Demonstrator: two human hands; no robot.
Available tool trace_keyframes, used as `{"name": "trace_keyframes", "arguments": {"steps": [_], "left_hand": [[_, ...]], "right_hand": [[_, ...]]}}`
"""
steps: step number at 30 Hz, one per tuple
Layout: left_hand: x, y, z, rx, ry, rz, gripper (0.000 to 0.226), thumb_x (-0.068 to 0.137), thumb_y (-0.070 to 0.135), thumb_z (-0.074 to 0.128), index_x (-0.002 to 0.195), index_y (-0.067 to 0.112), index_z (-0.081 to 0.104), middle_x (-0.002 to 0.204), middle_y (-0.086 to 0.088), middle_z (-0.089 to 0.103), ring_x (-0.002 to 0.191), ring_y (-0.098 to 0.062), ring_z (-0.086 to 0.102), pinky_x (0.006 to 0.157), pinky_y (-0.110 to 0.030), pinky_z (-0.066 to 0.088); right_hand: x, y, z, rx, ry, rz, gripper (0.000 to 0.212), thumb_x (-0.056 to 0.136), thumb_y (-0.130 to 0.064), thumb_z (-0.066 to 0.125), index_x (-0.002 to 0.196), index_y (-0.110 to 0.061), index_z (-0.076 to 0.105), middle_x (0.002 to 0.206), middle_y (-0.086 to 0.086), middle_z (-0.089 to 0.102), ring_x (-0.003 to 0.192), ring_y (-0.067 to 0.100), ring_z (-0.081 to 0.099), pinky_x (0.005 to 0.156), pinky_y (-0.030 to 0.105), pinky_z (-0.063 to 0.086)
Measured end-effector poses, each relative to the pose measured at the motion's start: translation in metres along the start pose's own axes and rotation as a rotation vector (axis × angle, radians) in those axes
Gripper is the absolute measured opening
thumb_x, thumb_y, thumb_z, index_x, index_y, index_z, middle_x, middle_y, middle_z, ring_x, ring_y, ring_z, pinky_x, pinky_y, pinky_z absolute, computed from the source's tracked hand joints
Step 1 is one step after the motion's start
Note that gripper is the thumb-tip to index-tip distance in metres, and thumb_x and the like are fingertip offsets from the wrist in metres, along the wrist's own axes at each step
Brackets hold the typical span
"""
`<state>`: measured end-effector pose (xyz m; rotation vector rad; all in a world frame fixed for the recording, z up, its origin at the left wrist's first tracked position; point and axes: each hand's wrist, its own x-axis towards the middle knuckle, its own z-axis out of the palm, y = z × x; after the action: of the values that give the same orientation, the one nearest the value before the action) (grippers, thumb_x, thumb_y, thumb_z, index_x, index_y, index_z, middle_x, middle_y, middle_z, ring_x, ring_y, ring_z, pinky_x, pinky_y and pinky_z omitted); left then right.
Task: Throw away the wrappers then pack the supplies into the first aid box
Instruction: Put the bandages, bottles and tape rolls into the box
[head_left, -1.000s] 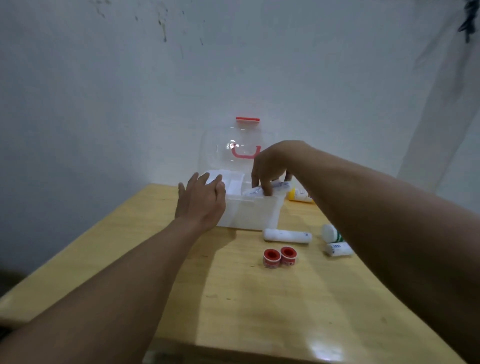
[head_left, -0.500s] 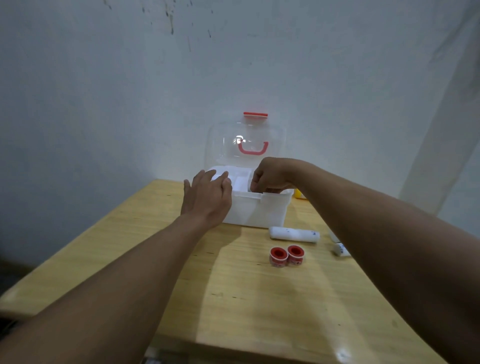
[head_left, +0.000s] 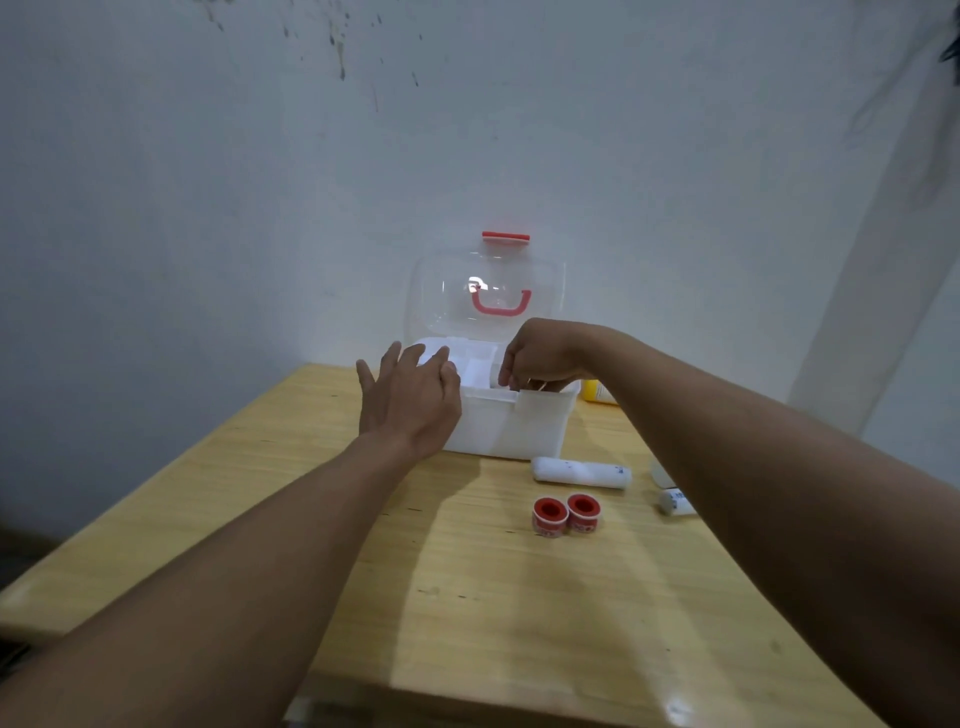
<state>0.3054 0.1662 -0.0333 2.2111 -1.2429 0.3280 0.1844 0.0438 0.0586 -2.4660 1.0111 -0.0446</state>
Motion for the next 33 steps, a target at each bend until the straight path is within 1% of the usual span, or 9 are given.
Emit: {"name": "trace_keyframes", "arguments": {"steps": [5, 10, 15, 18, 20, 23, 27, 29, 33], "left_hand": [[-0.006, 0.013, 0.001, 0.029, 0.083, 0.077, 0.052, 0.103, 0.039, 0.019, 0.146, 0.024, 0.045, 0.153, -0.004, 0.041, 0.150, -0.023, 0.013, 0.119, -0.057, 0.001], [-0.016, 0.026, 0.001, 0.112, 0.042, 0.115, 0.053, 0.102, 0.041, 0.017, 0.145, 0.025, 0.044, 0.155, -0.008, 0.038, 0.151, -0.027, 0.009, 0.117, -0.061, 0.002], [-0.024, 0.028, -0.002, 0.210, -0.058, 0.106, 0.059, 0.102, 0.047, 0.009, 0.153, 0.026, 0.028, 0.161, -0.012, 0.024, 0.151, -0.031, -0.001, 0.117, -0.062, -0.002], [-0.025, 0.027, 0.000, 0.272, -0.091, 0.111, 0.063, 0.099, 0.053, 0.004, 0.156, 0.029, 0.013, 0.164, -0.014, 0.011, 0.150, -0.034, -0.011, 0.116, -0.061, -0.009], [-0.024, 0.027, -0.001, 0.267, -0.125, 0.096, 0.065, 0.098, 0.057, 0.003, 0.157, 0.030, 0.007, 0.165, -0.015, 0.002, 0.149, -0.033, -0.016, 0.116, -0.060, -0.010], [-0.023, 0.028, -0.002, 0.267, -0.179, 0.073, 0.068, 0.096, 0.062, 0.001, 0.156, 0.032, 0.004, 0.165, -0.013, -0.007, 0.148, -0.031, -0.021, 0.116, -0.060, -0.012], [-0.021, 0.030, -0.005, 0.278, -0.219, 0.051, 0.070, 0.094, 0.065, -0.001, 0.156, 0.033, 0.002, 0.164, -0.013, -0.011, 0.148, -0.030, -0.023, 0.115, -0.061, -0.012], [-0.020, 0.029, -0.005, 0.281, -0.229, 0.045, 0.071, 0.093, 0.066, -0.002, 0.156, 0.034, 0.002, 0.164, -0.012, -0.011, 0.148, -0.030, -0.023, 0.115, -0.062, -0.012], [-0.020, 0.029, -0.004, 0.281, -0.225, 0.049, 0.070, 0.094, 0.066, 0.000, 0.156, 0.034, 0.005, 0.165, -0.011, -0.009, 0.149, -0.030, -0.021, 0.114, -0.063, -0.012]], "right_hand": [[-0.025, 0.006, -0.016, 0.069, 0.121, -0.077, 0.022, 0.093, -0.004, 0.057, 0.110, 0.000, 0.069, 0.103, 0.014, 0.073, 0.094, 0.021, 0.072, 0.083, 0.036, 0.061], [-0.061, 0.026, -0.028, -0.004, 0.213, -0.095, 0.028, 0.091, 0.000, 0.049, 0.105, -0.004, 0.073, 0.099, 0.014, 0.073, 0.095, 0.023, 0.072, 0.081, 0.035, 0.061], [-0.102, 0.047, -0.025, -0.162, 0.260, -0.055, 0.031, 0.085, -0.003, 0.048, 0.101, -0.010, 0.074, 0.094, 0.010, 0.074, 0.086, 0.028, 0.072, 0.081, 0.042, 0.060], [-0.123, 0.060, -0.015, -0.289, 0.269, -0.033, 0.027, 0.087, -0.009, 0.052, 0.102, -0.012, 0.075, 0.101, 0.006, 0.073, 0.092, 0.024, 0.067, 0.085, 0.038, 0.056], [-0.133, 0.069, -0.007, -0.357, 0.249, -0.008, 0.028, 0.089, -0.011, 0.052, 0.104, -0.015, 0.075, 0.106, 0.003, 0.072, 0.097, 0.023, 0.064, 0.086, 0.036, 0.053], [-0.144, 0.081, 0.001, -0.466, 0.174, 0.035, 0.030, 0.087, -0.005, 0.053, 0.106, -0.015, 0.075, 0.106, 0.004, 0.072, 0.099, 0.025, 0.065, 0.089, 0.040, 0.055], [-0.151, 0.086, 0.008, -0.562, 0.122, 0.095, 0.028, 0.086, -0.008, 0.063, 0.112, -0.012, 0.070, 0.107, 0.009, 0.070, 0.086, 0.024, 0.063, 0.075, 0.034, 0.051], [-0.150, 0.089, 0.012, -0.592, 0.100, 0.107, 0.031, 0.084, -0.010, 0.068, 0.115, -0.012, 0.069, 0.107, 0.008, 0.069, 0.084, 0.023, 0.061, 0.074, 0.033, 0.051], [-0.145, 0.092, 0.021, -0.669, 0.011, 0.106, 0.051, 0.085, -0.006, 0.071, 0.133, -0.015, 0.058, 0.126, 0.006, 0.062, 0.112, 0.026, 0.061, 0.077, 0.030, 0.047]]}}
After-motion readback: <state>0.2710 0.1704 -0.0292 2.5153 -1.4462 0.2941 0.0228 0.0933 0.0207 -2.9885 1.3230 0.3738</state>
